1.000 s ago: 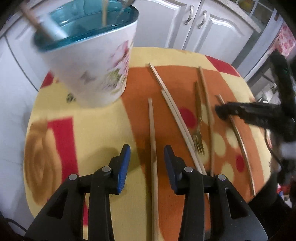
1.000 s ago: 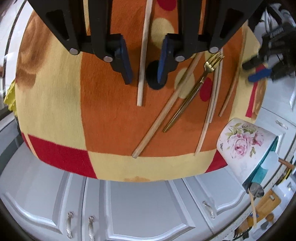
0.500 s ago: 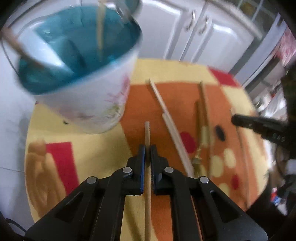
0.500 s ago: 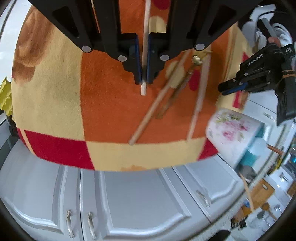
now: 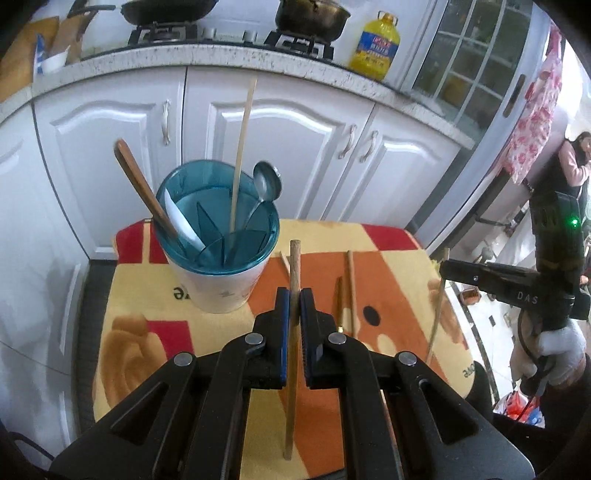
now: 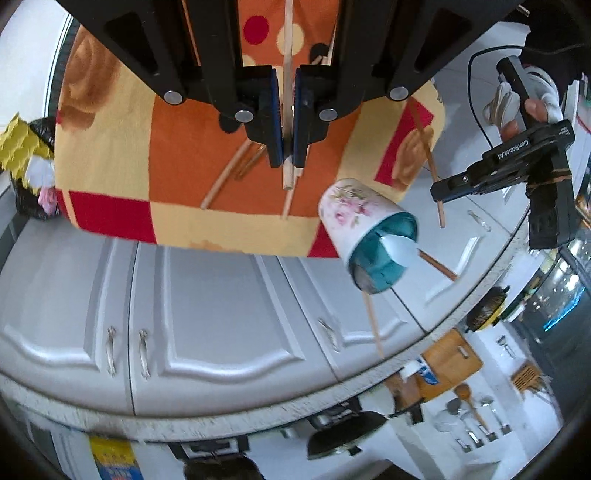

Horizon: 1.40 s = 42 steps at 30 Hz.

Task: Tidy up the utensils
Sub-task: 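Lift both held chopsticks and carry them over the floral holder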

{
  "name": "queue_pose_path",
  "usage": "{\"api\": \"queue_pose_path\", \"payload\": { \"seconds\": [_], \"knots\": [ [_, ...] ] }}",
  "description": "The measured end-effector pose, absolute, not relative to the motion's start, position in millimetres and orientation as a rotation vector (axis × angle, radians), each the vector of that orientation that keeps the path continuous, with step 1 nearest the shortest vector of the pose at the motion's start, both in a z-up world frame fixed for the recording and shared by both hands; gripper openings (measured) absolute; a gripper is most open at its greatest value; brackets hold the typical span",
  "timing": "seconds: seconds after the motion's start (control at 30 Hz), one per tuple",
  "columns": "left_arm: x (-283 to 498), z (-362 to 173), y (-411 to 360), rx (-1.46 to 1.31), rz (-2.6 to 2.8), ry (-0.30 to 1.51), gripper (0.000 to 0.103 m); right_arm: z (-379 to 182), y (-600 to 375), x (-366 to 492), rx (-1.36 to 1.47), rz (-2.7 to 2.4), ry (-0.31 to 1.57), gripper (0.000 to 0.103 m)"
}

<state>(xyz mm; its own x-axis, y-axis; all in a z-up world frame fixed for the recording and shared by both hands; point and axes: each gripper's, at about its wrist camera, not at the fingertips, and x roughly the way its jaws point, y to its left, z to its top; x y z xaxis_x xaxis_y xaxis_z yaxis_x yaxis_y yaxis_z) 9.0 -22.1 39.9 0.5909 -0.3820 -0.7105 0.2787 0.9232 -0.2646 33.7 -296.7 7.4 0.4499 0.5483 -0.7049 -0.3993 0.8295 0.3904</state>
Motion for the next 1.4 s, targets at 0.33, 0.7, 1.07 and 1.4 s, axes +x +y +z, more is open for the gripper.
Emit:
{"api": "queue_pose_path", "payload": {
  "seconds": [0.33,0.7,1.07,1.4],
  "knots": [
    [-9.5,76.1,-4.9,-0.14,-0.387,0.789,0.004,50.6,-293.2,14.0,0.156,0.632,0.844,0.005],
    [-2.2,125.6,22.1,-0.193,-0.367,0.708,0.004,95.3,-267.3,25.0,0.149,0.695,0.759,0.005],
    [33.1,185.0,40.4,-0.148,-0.277,0.592,0.004,167.1,-215.1,66.6,0.102,0.742,0.649,0.005],
    [63.7,176.5,40.2,-0.084,-0.226,0.607,0.004,193.2,-167.5,124.4,0.061,0.706,0.58,0.005]
  ]
}}
